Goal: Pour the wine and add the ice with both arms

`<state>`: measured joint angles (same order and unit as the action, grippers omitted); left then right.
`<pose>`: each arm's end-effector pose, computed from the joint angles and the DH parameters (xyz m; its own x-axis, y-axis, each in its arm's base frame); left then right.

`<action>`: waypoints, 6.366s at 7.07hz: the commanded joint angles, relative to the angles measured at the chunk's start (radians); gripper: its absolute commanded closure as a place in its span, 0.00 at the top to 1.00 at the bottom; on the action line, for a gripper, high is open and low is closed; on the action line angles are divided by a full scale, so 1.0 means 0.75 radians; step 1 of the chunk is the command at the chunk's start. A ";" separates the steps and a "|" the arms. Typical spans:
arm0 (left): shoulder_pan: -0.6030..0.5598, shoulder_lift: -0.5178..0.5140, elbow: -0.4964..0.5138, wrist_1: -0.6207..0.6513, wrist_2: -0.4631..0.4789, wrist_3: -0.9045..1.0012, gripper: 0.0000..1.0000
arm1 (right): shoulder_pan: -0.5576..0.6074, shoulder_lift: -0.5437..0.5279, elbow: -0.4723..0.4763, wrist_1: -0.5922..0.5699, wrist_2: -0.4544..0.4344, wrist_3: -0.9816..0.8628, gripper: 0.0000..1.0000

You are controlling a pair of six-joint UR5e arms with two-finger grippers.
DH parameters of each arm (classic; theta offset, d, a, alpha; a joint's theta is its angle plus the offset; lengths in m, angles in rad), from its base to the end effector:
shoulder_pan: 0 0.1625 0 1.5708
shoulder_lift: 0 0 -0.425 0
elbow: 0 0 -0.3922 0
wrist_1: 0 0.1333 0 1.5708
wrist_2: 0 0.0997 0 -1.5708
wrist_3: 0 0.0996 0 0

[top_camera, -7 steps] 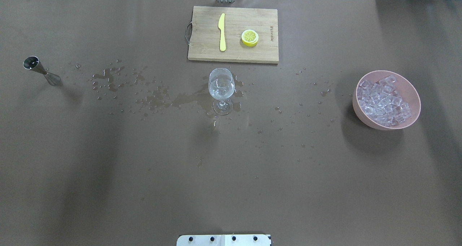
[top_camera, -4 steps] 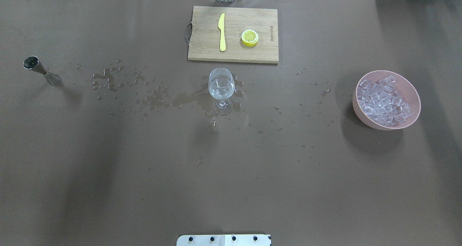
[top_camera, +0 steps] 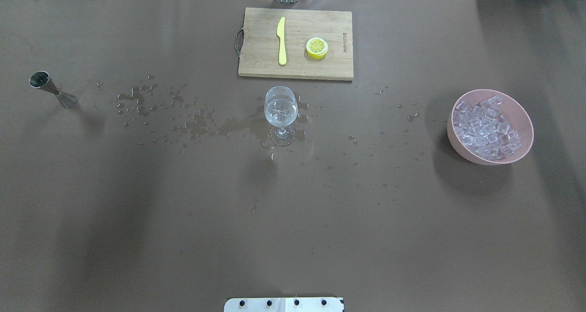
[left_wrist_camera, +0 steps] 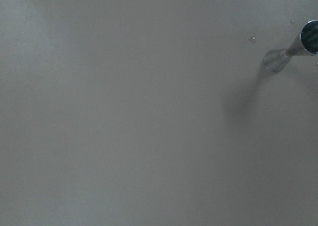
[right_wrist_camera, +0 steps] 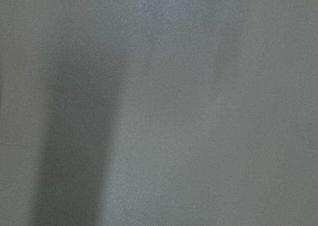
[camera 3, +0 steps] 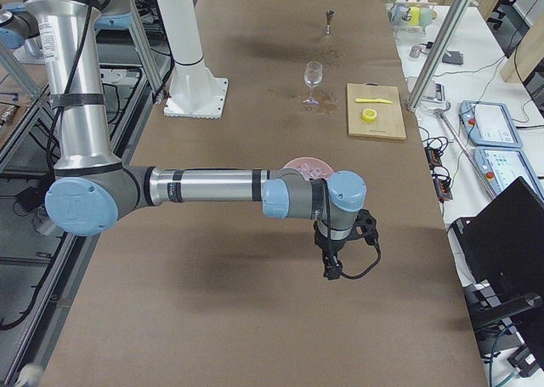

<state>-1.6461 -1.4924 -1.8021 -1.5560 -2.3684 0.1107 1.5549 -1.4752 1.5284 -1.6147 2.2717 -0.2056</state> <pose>-0.0967 -0.4567 0.5816 0.7078 0.1545 -0.6893 -0.0037 0.9766 0.2151 0.0606 -0.5336 0.6399 0.7447 -0.2219 0.6294 0.1716 0.9751 0.1408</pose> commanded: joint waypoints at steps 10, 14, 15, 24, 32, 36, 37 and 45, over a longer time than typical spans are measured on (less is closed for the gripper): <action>0.172 -0.080 0.296 -0.964 -0.090 -0.487 0.97 | -0.022 0.014 0.020 0.007 0.094 0.000 1.00; 0.321 -0.082 0.312 -1.263 0.097 -0.748 0.97 | -0.034 0.016 0.028 0.009 0.096 0.002 1.00; 0.333 -0.088 0.321 -1.265 0.139 -0.866 0.97 | -0.034 0.016 0.028 0.009 0.094 0.002 1.00; 0.440 -0.033 0.509 -1.773 0.266 -0.963 0.98 | -0.061 0.016 0.026 0.009 0.123 0.002 1.00; 0.940 -0.017 0.641 -2.050 1.085 -1.135 0.96 | -0.110 0.026 0.026 0.011 0.121 0.025 1.00; 1.096 -0.116 0.711 -2.071 1.427 -1.324 0.95 | -0.122 0.036 0.028 0.013 0.121 0.025 1.00; 1.115 -0.169 0.758 -2.085 1.480 -1.330 0.95 | -0.122 0.036 0.028 0.013 0.121 0.025 1.00; 1.201 -0.260 0.940 -2.180 1.599 -1.344 0.93 | -0.134 0.038 0.038 0.013 0.123 0.031 1.00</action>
<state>-0.7458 -1.6834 -1.1002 -3.1896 -1.1672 -0.8949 1.4546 -1.4466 1.5523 -1.6045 2.3638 -0.1826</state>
